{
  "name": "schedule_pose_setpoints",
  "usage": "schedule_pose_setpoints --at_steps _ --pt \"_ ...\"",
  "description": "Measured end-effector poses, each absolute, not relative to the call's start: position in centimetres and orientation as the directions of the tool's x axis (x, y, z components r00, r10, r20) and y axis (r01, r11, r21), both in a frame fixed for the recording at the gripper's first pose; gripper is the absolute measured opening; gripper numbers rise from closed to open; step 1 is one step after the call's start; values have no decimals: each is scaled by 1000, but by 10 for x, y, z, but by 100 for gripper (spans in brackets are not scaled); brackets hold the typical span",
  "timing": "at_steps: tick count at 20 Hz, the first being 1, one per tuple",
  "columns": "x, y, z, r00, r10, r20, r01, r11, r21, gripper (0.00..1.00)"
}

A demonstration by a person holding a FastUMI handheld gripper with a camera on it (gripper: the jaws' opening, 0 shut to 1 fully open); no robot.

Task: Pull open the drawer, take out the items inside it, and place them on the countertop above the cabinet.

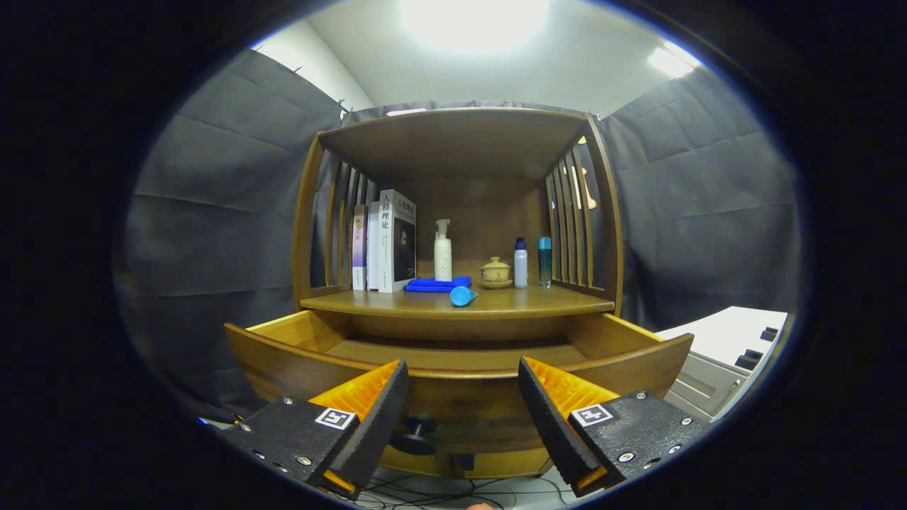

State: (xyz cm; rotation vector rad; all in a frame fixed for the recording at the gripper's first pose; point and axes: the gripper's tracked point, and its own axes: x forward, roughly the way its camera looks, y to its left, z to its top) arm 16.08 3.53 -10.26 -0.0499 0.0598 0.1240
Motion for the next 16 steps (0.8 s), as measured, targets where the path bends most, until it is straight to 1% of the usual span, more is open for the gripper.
schedule_pose_setpoints --at_steps 5,10,16 --pt "159 33 -140 984 99 -147 -109 992 -65 95" --pt "174 25 -139 987 44 -152 -47 999 -17 95" --pt "179 27 -137 992 40 -124 -45 998 -38 95"
